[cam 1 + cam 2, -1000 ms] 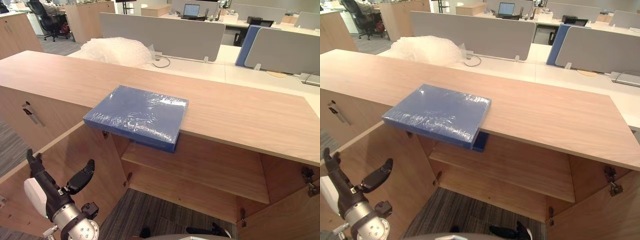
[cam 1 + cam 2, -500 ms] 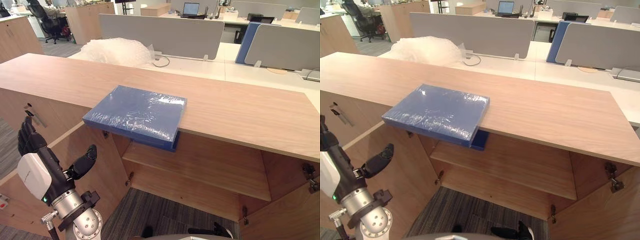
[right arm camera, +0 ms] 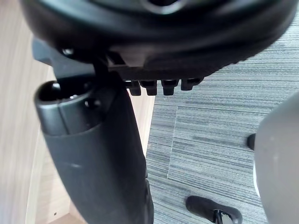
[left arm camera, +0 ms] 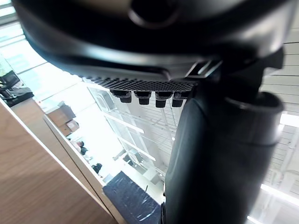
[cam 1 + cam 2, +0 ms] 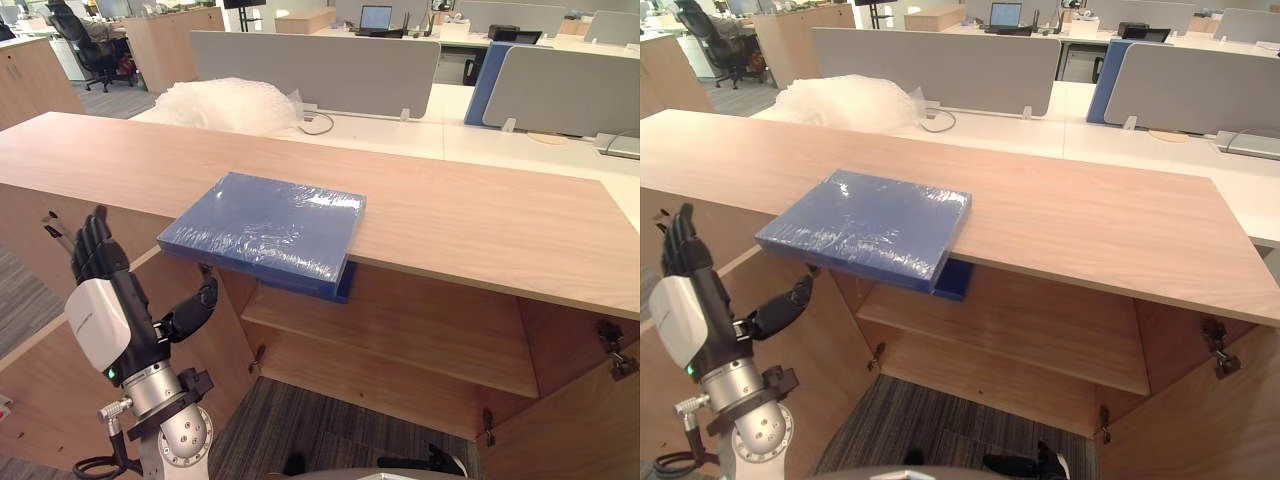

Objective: Walk over to the cabinet, pick up the folder, carry it to the office cabinet, place the folder inside the office cabinet, then close the office cabinet door

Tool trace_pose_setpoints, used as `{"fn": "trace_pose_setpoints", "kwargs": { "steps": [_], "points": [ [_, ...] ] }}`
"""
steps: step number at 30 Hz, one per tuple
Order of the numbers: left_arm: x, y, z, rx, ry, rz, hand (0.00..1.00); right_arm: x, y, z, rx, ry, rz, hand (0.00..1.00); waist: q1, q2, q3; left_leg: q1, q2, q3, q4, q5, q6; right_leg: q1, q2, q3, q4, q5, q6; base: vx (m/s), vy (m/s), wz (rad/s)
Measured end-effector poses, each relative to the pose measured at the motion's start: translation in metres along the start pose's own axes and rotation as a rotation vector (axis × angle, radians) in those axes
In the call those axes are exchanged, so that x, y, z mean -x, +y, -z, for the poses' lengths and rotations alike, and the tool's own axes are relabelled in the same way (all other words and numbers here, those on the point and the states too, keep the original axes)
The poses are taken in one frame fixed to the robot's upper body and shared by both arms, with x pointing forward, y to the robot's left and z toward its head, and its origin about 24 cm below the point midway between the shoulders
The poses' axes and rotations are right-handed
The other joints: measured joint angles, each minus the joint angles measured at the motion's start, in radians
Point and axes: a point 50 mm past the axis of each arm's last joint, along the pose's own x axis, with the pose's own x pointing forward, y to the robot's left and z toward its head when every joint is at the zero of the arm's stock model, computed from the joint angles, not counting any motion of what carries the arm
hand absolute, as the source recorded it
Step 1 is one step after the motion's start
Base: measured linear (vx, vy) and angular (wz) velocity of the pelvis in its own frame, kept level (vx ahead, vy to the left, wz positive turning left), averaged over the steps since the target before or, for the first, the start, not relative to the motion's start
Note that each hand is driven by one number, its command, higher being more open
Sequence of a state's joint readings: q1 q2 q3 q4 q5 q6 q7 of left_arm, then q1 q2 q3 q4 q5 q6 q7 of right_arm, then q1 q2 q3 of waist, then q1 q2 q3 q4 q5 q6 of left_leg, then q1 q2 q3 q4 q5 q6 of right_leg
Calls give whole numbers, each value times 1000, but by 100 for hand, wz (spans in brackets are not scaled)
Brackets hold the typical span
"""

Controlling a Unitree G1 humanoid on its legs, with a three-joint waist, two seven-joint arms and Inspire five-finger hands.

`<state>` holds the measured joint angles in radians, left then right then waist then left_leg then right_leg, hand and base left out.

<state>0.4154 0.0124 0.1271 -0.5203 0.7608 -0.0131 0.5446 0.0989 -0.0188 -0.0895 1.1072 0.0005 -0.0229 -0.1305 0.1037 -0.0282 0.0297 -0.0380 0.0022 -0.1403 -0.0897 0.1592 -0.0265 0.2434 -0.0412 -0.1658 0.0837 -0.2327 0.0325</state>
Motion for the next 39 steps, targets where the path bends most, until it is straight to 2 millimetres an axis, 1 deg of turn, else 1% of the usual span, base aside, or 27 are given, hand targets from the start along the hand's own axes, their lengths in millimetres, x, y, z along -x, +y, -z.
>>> {"fn": "trace_pose_setpoints", "kwargs": {
  "steps": [7,11,17,19,21,22,26,28,33,39],
  "points": [
    [-7,-1,-4,-31,-87,48,100,-1,-8,-1,4,3,10,100,-5,21,-9,0,10,27,-2,2,-5,-12,5,32,0,0,-11,-34,-5,-12],
    [-10,-5,-10,-16,-142,83,100,-1,-8,0,5,6,8,100,-5,22,-10,3,15,39,0,6,-3,-14,8,44,0,1,-12,-24,-11,-9],
    [-11,-10,-10,-27,-190,144,100,-1,-9,0,6,6,6,100,-7,26,-14,7,22,49,1,6,-3,-15,8,56,1,2,-14,-14,-5,-6],
    [-11,-11,-8,-38,-197,169,100,-2,-9,0,7,6,6,100,-6,28,-15,9,23,50,-3,6,-3,-14,8,58,2,2,-14,-32,-4,-3],
    [-10,-16,0,-66,-205,219,100,-2,-10,0,12,5,7,100,-6,34,-15,15,24,52,-4,6,-2,-10,8,59,3,1,-13,-41,1,-4],
    [-9,-20,7,-93,-199,268,100,-2,-11,-1,15,3,8,100,-7,38,-14,17,25,53,-4,5,-3,-10,8,61,3,1,-13,-39,2,-5],
    [-5,-28,22,-138,-167,350,100,-2,-12,-2,15,0,9,100,-7,41,-10,16,25,54,-4,2,-8,-10,8,63,-1,-2,-9,-30,1,-1],
    [-5,-29,25,-154,-165,371,100,-2,-11,-3,15,-3,8,100,-7,38,-4,16,23,54,-4,2,-7,-10,6,63,-2,-3,-7,0,0,0],
    [-7,-27,26,-174,-189,383,100,-3,-10,-6,17,-10,5,100,-7,31,14,16,19,55,-4,1,-6,-8,3,65,-4,-3,-7,0,0,0],
    [-11,-25,30,-219,-226,415,100,-3,-10,-9,32,-17,0,100,-7,39,25,28,16,59,-4,-5,-4,5,0,70,-9,-3,-7,-1,-1,-1]
  ]
}}
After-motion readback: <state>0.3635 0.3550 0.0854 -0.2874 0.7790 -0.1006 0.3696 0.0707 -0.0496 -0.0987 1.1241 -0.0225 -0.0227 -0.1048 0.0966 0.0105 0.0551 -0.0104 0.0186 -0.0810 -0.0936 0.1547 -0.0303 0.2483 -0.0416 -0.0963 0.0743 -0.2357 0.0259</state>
